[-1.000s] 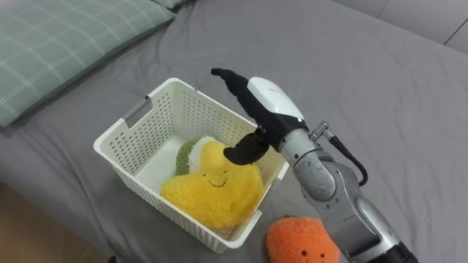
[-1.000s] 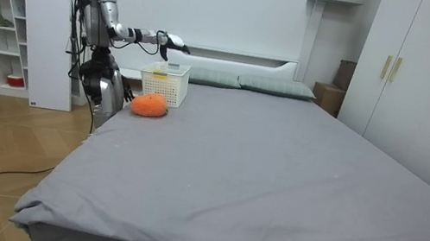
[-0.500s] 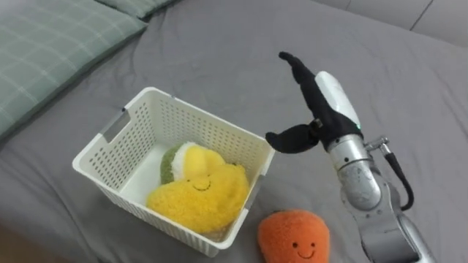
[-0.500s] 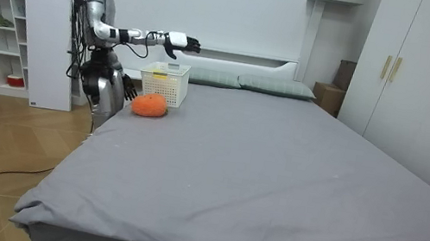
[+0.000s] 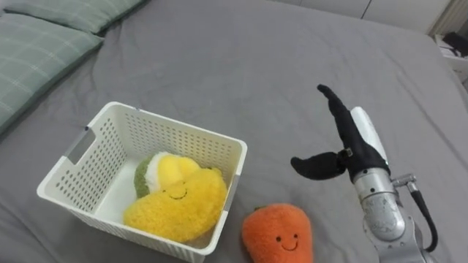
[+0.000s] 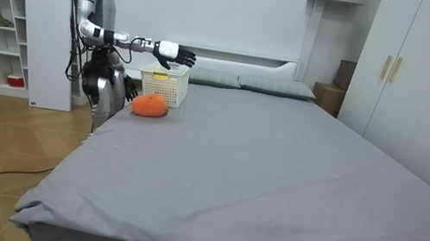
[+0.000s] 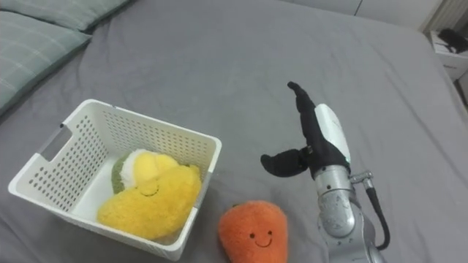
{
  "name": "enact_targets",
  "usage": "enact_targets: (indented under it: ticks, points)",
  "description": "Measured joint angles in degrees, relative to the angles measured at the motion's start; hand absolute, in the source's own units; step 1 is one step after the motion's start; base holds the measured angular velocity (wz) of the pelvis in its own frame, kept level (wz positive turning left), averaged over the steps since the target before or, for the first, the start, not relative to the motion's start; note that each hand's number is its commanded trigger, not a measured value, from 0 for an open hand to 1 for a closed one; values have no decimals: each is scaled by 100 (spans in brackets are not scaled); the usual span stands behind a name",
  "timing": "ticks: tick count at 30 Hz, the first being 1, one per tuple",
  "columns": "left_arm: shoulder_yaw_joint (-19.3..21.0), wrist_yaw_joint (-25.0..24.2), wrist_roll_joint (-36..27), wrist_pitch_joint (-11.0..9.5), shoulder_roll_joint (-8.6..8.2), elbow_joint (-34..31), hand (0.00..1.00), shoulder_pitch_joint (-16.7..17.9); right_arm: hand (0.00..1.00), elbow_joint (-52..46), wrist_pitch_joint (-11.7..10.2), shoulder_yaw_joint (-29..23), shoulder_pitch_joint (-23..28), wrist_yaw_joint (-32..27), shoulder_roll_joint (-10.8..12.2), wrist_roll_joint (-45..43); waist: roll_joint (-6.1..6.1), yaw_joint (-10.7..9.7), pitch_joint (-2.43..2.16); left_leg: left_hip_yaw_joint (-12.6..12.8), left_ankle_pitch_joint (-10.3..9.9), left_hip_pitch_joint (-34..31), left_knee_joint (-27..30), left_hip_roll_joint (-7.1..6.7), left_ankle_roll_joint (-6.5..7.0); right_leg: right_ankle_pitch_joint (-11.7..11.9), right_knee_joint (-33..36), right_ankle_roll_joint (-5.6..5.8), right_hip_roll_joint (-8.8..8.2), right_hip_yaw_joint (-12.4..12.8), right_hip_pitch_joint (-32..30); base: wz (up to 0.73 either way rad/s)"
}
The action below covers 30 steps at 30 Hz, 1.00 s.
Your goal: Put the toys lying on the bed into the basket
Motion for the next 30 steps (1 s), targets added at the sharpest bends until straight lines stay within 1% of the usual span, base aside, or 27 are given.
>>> enact_targets:
  ticks: [1,2,4,5,7,9,10,11,12,13,14,16,23,26,30]
  points:
    - [18,6,-1,4,-3,-48,0,12,0,165,0,0,6,5,39,-11,-10,1,11,0,-4,5,1,1,-1,0,-1,0,0,-1,2,0]
    - [18,12,-1,5,-3,-74,0,25,0,252,0,2,16,11,68,-11,-14,3,15,-4,-4,6,2,1,-1,0,-2,0,0,-1,7,0]
    - [17,96,-1,6,-3,-88,0,55,0,629,11,3,90,24,205,-26,-17,3,19,-8,-13,6,8,0,0,0,-1,0,0,2,14,0]
    - [16,105,-1,5,-3,-88,0,57,0,703,12,4,112,28,225,-26,-12,3,23,-8,-14,3,7,-1,1,1,-1,1,0,3,13,0]
    - [-41,113,1,6,-5,-91,0,61,0,840,13,4,198,39,240,-18,50,1,60,-10,-34,-36,23,-1,7,2,-1,4,-2,1,-3,0]
    - [-73,121,1,6,-6,-90,0,62,0,854,13,7,203,38,245,-11,81,0,80,-18,-60,-67,79,1,4,2,1,4,2,0,-11,0]
    - [-103,120,-3,6,-7,-97,0,62,0,870,11,7,202,34,244,-15,115,-18,86,-32,-68,-99,102,2,3,2,-2,4,4,-8,-22,3]
    - [-108,117,-3,8,-10,-107,0,64,0,902,6,10,200,28,244,-14,123,-22,76,-34,-68,-117,103,3,3,2,-2,4,6,-11,-35,4]
    - [-115,112,-2,45,-23,-181,0,77,0,1045,-9,18,192,15,240,-12,137,-50,52,-31,-68,-154,117,5,2,3,-2,3,8,-15,-68,3]
    - [-144,109,-2,77,-41,-245,0,82,0,1235,-4,25,189,16,241,-12,150,-41,37,-30,-68,-172,151,6,2,3,-2,3,7,-21,-81,0]
    - [-172,108,-1,92,-58,-272,0,85,0,1383,4,56,191,18,241,-14,174,-8,34,-25,-68,-185,151,4,2,3,-5,3,7,-17,-97,0]
    - [-200,109,-2,93,-65,-295,0,87,0,1565,5,131,192,38,241,-13,193,6,43,-27,-68,-192,148,4,3,3,-7,3,7,-18,-104,0]
    - [-190,124,11,85,-78,-294,0,97,0,2198,-6,283,204,131,251,-80,181,61,28,-80,-69,-198,149,2,2,2,-11,3,3,-109,-91,3]
    - [-199,131,7,80,-71,-295,0,128,0,2545,-17,455,195,144,249,-93,151,58,8,-109,-68,-169,149,3,2,2,-12,3,0,-172,-50,5]
    - [-211,225,6,79,-78,-333,0,167,0,2858,-15,620,169,157,261,-68,107,64,5,-153,-80,-145,143,-1,0,2,-15,3,-5,-236,10,6]
